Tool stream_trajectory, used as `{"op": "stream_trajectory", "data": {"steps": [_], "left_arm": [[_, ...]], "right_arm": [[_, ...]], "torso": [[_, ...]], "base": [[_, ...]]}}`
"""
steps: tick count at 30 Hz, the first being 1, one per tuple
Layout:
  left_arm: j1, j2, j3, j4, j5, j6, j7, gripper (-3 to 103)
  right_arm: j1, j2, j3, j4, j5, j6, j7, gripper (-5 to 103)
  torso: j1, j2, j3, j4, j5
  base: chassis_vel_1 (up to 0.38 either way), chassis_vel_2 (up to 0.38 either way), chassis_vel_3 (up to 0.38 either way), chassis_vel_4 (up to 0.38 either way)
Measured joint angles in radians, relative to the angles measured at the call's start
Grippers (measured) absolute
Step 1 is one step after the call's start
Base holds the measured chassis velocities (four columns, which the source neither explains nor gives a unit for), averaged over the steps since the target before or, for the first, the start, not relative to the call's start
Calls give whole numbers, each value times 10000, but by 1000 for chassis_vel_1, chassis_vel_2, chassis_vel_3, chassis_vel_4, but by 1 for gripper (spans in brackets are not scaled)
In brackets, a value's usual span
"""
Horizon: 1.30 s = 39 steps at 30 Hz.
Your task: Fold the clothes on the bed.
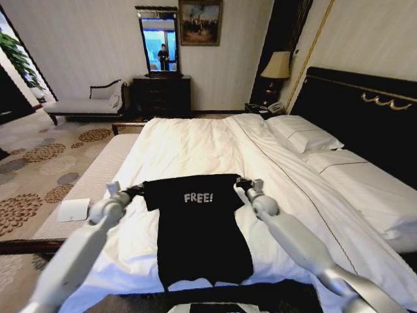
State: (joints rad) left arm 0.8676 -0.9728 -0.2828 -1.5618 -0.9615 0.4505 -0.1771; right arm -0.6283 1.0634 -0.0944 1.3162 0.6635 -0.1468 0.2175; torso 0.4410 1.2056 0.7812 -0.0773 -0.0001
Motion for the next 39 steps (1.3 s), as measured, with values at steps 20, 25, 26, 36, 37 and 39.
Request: {"op": "stream_trajectory", "data": {"steps": [20,25,26,36,37,39], "left_arm": [[-2211,-2040,345,4671,1051,-845,316,0],[-2365,-2167,-166,5059,1034,-876,446,0],[-2402,-2173,-290,5129,999,-877,461,0],[-2415,-2048,-330,5100,969,-881,501,0],[-2415,-2048,-330,5100,969,-881,501,0],[-2397,-2003,-278,4992,936,-928,501,4]], "right_arm": [[2255,3736,576,-7150,-2315,2438,-912,0],[2655,3836,1110,-7637,-2454,2440,-952,0],[2745,3838,1230,-7708,-2443,2435,-986,0],[3020,3802,1013,-8016,-2056,2463,-1591,7],[3020,3802,1013,-8016,-2056,2463,-1591,7],[3101,3812,907,-8135,-2034,2593,-1843,12]], "torso": [[4,0,2,2,0],[2,3,0,2,1],[2,3,0,3,1],[1,3,0,1,1],[1,3,0,1,1],[2,3,0,3,1]], "base": [[0,0,0,0],[0,0,0,0],[0,0,0,0],[0,0,0,0],[0,0,0,0],[0,0,0,0]]}}
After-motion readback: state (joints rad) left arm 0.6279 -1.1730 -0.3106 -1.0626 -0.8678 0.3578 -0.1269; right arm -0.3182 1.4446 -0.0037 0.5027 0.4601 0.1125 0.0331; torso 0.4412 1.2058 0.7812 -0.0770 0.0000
